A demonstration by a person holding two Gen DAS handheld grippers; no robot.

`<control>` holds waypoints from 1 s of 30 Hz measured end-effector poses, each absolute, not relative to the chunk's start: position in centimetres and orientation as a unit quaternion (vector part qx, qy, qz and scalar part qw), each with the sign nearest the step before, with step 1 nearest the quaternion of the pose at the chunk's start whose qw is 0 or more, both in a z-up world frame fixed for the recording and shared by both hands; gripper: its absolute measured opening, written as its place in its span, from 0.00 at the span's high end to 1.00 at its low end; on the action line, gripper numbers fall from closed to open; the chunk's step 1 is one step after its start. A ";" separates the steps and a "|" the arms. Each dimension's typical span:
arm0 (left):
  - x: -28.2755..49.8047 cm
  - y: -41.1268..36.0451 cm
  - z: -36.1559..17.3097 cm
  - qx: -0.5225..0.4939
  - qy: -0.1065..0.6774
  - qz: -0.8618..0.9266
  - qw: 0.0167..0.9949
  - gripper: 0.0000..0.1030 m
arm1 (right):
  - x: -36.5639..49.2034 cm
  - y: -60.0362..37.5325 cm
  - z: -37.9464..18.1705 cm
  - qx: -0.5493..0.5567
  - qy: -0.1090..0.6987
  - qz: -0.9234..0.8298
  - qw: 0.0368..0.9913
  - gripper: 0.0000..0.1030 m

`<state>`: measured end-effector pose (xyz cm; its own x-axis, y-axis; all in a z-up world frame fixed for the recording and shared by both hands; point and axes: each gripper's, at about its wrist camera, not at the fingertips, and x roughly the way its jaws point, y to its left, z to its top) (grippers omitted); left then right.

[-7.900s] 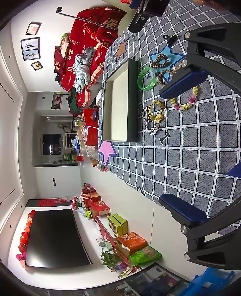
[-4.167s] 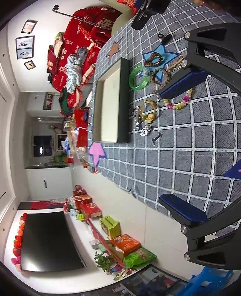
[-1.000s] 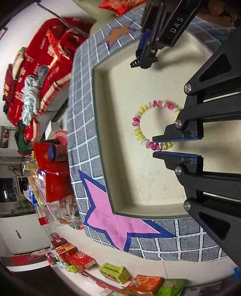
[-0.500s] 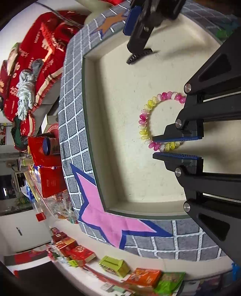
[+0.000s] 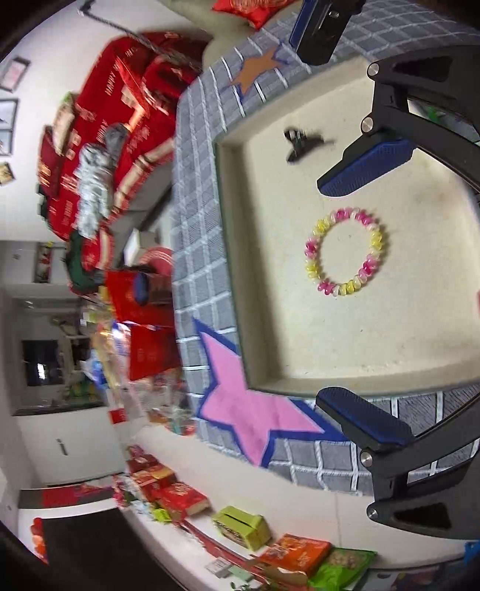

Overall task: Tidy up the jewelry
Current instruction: 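Carry the bracelet into the tray and open the left tool while the right tool drops the clip there, then withdraw both tools from the tray back over the remaining jewelry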

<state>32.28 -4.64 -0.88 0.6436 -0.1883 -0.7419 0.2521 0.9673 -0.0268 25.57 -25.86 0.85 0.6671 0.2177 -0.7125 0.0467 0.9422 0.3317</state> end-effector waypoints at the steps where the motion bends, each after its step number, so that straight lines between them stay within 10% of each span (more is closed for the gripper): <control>1: 31.6 -4.4 -0.4 0.039 0.403 -0.129 0.905 0.00 | 25.1 -25.9 1.2 0.160 0.400 0.048 0.901 0.01; 30: 15.8 5.5 -6.4 -0.062 0.518 -0.073 0.850 0.00 | 8.1 -19.1 -5.6 0.051 0.516 0.088 0.850 0.01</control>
<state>15.75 5.48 -6.38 0.4533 -0.1890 -0.8711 0.0598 0.9815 -0.1819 8.07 -19.14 -5.64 0.4518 0.2024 -0.8689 -0.0974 0.9793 0.1775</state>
